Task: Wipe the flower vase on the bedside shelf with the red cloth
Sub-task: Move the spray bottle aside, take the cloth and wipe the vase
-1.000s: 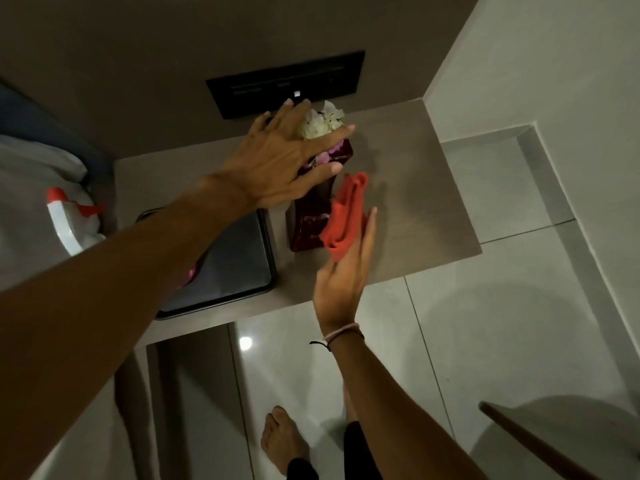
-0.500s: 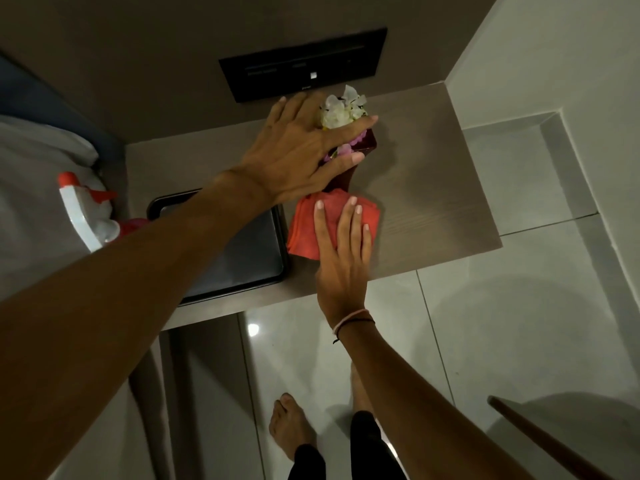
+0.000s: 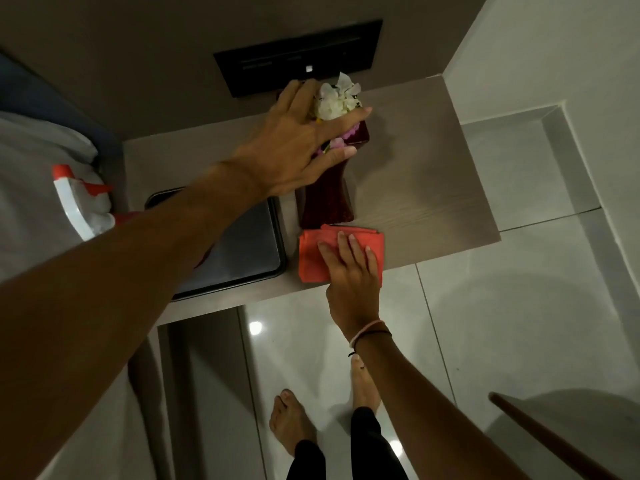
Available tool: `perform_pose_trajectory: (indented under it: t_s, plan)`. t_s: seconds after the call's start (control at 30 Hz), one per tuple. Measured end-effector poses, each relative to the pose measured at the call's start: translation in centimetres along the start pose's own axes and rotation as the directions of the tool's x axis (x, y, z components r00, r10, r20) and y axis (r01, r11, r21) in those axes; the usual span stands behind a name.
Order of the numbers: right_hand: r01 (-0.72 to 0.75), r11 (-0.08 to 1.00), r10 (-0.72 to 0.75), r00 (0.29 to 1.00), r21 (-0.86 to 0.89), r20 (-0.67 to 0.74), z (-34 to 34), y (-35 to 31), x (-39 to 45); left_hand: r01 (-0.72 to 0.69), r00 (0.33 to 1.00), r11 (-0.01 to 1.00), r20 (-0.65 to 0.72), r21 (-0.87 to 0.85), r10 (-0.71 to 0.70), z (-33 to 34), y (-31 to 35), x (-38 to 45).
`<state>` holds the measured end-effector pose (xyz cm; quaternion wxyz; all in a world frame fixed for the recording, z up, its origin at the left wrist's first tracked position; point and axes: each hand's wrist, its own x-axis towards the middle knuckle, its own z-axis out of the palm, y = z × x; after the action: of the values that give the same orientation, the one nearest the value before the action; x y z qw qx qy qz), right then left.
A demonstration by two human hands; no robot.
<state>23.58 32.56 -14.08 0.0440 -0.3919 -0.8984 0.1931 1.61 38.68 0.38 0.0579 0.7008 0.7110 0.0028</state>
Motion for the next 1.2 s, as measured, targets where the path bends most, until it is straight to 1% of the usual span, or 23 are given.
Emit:
perform_pose_trajectory:
  t_s: [0.07, 0.13, 0.17, 0.2, 0.27, 0.3, 0.37, 0.43, 0.53, 0.63, 0.77, 0.87, 1.0, 1.2]
  plan:
    - [-0.092, 0.973, 0.119, 0.986, 0.213, -0.116, -0.9, -0.3, -0.4, 0.006, 1.0, 1.0, -0.003, -0.021, -0.006, -0.2, -0.3, 0.4]
    - [-0.154, 0.895, 0.278, 0.927, 0.419, -0.253, -1.9, -1.1, -0.6, -0.001, 1.0, 1.0, -0.007, -0.027, 0.0, -0.2, -0.7, 0.8]
    - [-0.148, 0.868, 0.321, 0.896, 0.474, -0.308, -2.1, -1.5, -0.4, -0.006, 1.0, 0.999, -0.011, -0.031, 0.006, -0.3, -0.8, 0.9]
    - [-0.129, 0.862, 0.334, 0.872, 0.491, -0.358, -2.2, -1.7, 0.0, -0.01, 1.0, 0.999, -0.013, -0.036, 0.009, -0.3, -0.9, 1.0]
    - [-0.087, 0.894, 0.287, 0.863, 0.439, -0.415, -2.0, -1.9, 1.4, -0.003, 1.0, 0.999, -0.001, -0.041, 0.003, -0.3, -1.0, 1.1]
    - [-0.07, 0.916, 0.242, 0.881, 0.395, -0.405, -1.8, -2.0, 2.3, 0.005, 1.0, 0.999, 0.007, -0.044, -0.004, -0.3, -1.0, 1.2]
    - [-0.039, 0.954, 0.135, 0.941, 0.297, -0.31, -1.0, -2.2, 3.7, 0.018, 1.0, 0.998, 0.012, -0.056, -0.018, -0.1, -1.0, 1.2]
    - [-0.024, 0.987, 0.058, 0.974, 0.159, -0.217, 0.0, -2.2, 4.3, 0.026, 1.0, 0.998, 0.001, -0.062, -0.026, -0.1, -1.0, 1.2]
    - [-0.016, 1.0, 0.018, 0.986, 0.015, -0.165, 0.8, -1.6, 4.4, 0.031, 0.999, 0.997, 0.009, -0.066, -0.03, -0.2, -1.1, 1.3]
    - [0.013, 0.998, -0.022, 0.991, -0.066, -0.129, 1.4, -0.6, 3.9, 0.037, 0.999, 0.996, 0.018, -0.079, -0.035, -0.2, -1.3, 1.5]
    - [0.036, 0.995, -0.04, 0.998, -0.091, -0.052, 1.3, -0.2, 3.1, 0.036, 0.999, 0.996, 0.018, -0.076, -0.034, -0.1, -1.3, 1.5]
    - [0.035, 0.997, -0.036, 0.999, -0.075, -0.004, 1.0, -0.3, 2.7, 0.038, 0.999, 0.997, 0.031, -0.07, -0.036, -0.1, -1.3, 1.6]
    - [0.026, 0.998, -0.024, 0.999, -0.052, 0.032, 1.0, -0.7, 2.2, 0.022, 1.0, 0.998, 0.009, -0.062, -0.021, -0.2, -1.1, 1.4]
    - [0.07, 0.997, -0.067, 0.991, -0.022, 0.116, 1.6, -1.2, 1.1, 0.025, 1.0, 0.998, 0.018, -0.06, -0.024, -0.2, -0.8, 1.2]
